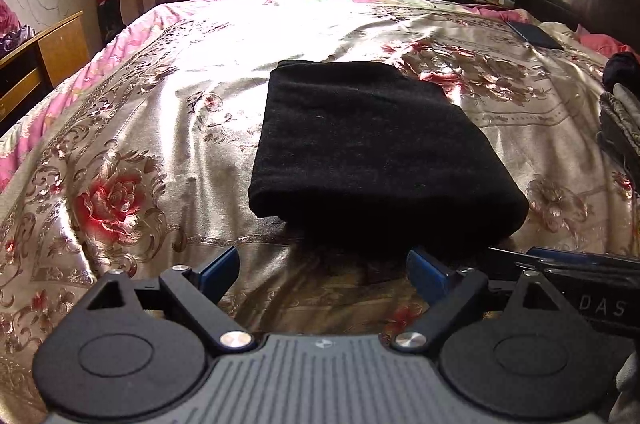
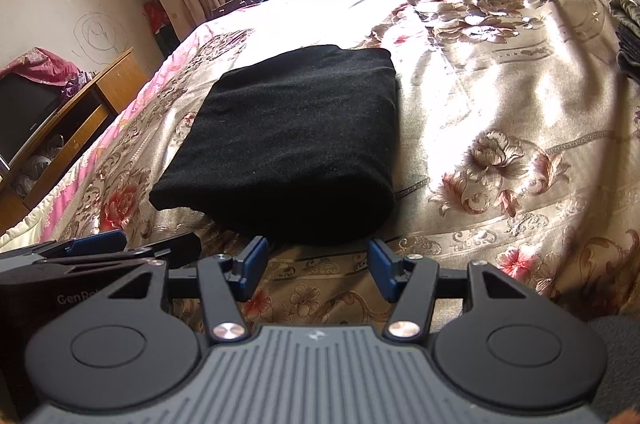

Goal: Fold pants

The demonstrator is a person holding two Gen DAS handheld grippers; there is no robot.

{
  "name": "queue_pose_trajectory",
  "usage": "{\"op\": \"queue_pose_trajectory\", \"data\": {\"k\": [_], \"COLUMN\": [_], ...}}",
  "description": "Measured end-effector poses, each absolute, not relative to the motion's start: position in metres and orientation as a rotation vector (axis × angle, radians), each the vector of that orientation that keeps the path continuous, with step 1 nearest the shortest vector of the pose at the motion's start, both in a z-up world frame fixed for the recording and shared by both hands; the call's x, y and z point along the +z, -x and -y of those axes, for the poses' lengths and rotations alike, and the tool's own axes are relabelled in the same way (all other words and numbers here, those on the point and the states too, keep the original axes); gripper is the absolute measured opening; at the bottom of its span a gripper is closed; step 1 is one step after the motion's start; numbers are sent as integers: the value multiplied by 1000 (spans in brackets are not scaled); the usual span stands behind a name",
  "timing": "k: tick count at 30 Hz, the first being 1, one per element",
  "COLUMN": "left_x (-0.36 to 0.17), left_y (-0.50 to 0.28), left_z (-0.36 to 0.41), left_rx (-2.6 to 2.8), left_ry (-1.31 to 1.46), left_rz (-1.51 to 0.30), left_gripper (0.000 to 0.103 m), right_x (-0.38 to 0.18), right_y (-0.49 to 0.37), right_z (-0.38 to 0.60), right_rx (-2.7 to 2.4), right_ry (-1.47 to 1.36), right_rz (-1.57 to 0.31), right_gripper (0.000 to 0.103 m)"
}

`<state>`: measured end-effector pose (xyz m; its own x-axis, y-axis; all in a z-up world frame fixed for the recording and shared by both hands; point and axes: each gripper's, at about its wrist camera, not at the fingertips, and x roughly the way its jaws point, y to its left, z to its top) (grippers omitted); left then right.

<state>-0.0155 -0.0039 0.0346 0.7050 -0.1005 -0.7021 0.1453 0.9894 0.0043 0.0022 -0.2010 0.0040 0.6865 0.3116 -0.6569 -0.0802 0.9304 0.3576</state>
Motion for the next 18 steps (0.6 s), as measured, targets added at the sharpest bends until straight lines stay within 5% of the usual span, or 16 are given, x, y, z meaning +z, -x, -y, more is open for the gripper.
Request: {"op": "queue_pose_trajectory", "data": {"k": [18], "left_x": [35], "left_y": [18], "left_z": [5], "left_rx": [-131], "left_ry": [-59], "left_rz": [-759], "left_gripper": [102], "right_x": [1], "right_y": [-3], "right_z": [201], "right_rx": [228], "right_ry": [-317], "right_rz": [-796], "right_gripper": [56]}}
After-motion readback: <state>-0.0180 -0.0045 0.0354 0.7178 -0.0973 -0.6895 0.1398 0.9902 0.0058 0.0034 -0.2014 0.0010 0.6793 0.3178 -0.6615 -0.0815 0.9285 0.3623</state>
